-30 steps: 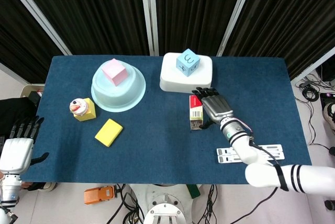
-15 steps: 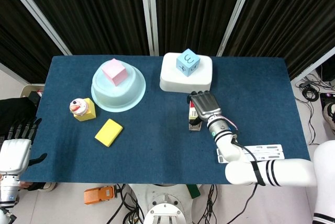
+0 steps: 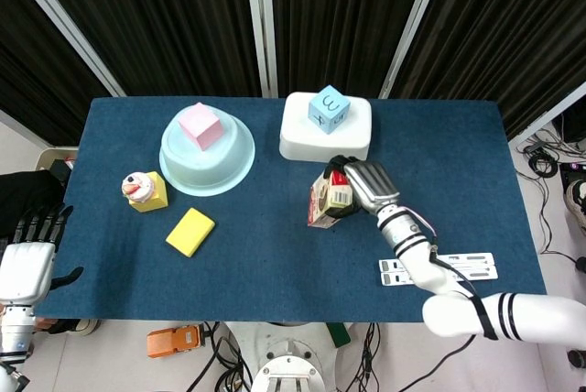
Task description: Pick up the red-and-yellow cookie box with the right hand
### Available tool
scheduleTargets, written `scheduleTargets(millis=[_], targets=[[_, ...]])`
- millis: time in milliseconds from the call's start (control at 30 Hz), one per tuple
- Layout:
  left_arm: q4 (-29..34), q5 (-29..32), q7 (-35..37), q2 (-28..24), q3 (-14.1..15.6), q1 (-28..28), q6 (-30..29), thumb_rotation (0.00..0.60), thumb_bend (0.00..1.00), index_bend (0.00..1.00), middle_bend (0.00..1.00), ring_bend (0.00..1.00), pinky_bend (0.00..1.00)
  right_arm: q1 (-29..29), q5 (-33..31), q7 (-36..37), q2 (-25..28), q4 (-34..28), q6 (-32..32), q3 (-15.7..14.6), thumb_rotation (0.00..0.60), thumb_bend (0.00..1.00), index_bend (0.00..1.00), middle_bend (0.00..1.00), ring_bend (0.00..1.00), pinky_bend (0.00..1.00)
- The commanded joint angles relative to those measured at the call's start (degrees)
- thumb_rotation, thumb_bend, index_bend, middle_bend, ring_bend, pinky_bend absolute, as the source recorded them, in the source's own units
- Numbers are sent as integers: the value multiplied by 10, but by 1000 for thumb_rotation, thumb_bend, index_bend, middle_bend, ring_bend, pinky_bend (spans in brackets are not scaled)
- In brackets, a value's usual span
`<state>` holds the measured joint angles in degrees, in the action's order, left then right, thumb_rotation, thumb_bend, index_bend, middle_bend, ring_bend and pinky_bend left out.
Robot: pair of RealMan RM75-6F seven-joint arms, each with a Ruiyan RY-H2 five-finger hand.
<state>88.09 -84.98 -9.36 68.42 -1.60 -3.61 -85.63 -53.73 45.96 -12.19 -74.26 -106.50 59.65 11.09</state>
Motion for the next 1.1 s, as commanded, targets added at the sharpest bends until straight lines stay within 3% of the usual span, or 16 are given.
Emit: scheduleTargets(millis=[33, 267, 567, 867, 967, 1100], targets=[[-1, 0, 1, 2, 0, 0, 0, 600, 0, 54, 58, 0, 0, 78, 167, 194, -9, 53, -12, 5, 566, 323, 436, 397, 412, 458], [-4, 0, 0, 9, 1, -2, 3, 600, 0, 54, 58, 0, 0, 128, 346, 490, -127, 260, 36, -30, 575, 323, 406, 396, 371, 419], [-3, -2, -3, 14, 1, -5, 7, 600, 0, 54, 58, 0, 0, 149, 416, 704, -289, 535, 98, -60, 580, 323, 356, 396, 323, 360], [-4, 0, -2, 14, 0, -6, 9, 600, 0, 54, 58, 0, 0, 158, 430, 800, -368, 684, 125, -66, 592, 323, 293, 389, 273, 301], [-6, 1, -1, 16, 0, -8, 12, 600, 0, 54, 58, 0, 0, 161, 436, 807, -370, 704, 121, -75, 595, 323, 222, 340, 211, 207], [-7, 1, 0, 18, 0, -10, 14, 600, 0, 54, 58, 0, 0, 164, 448, 796, -358, 704, 110, -92, 597, 323, 38, 200, 83, 22]])
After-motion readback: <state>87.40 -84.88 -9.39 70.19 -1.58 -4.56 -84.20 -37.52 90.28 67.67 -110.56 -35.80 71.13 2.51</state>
